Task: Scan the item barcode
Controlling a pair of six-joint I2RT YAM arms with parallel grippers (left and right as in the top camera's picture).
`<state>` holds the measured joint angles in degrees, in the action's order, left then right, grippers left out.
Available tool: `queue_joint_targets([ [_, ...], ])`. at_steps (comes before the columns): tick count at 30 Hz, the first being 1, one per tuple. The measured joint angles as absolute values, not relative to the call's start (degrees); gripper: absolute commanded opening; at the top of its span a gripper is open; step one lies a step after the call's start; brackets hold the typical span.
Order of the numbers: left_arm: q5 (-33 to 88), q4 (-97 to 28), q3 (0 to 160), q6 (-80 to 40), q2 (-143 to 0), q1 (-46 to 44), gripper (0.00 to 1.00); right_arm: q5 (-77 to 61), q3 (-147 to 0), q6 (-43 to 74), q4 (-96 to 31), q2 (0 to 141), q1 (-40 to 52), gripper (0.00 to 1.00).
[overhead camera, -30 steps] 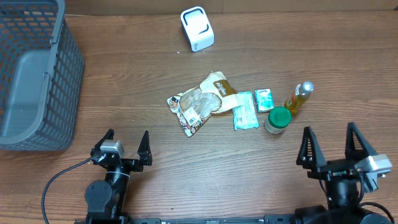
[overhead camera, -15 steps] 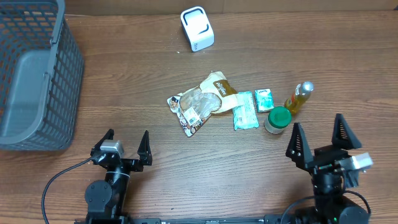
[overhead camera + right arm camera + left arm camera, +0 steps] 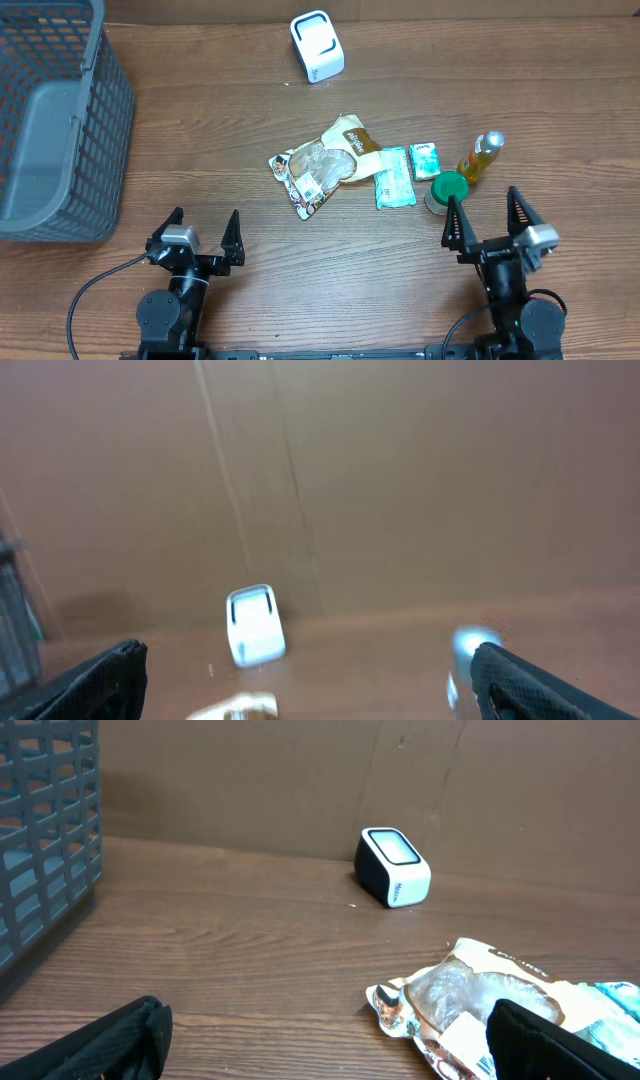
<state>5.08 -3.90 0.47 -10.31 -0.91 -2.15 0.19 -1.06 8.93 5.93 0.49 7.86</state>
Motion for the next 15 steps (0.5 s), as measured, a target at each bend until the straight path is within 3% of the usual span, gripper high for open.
queue_joint_targets([
  [6, 5.08, -3.9, 0.47, -10.31, -0.91, -2.15, 0.99, 0.19, -1.06, 8.93, -4.95, 0.54, 7.86, 1.0],
  [15, 5.08, -3.9, 0.47, -10.31, -0.91, -2.15, 1.0, 0.19, -1.04, 7.01, -5.15, 0.54, 7.86, 1.0],
])
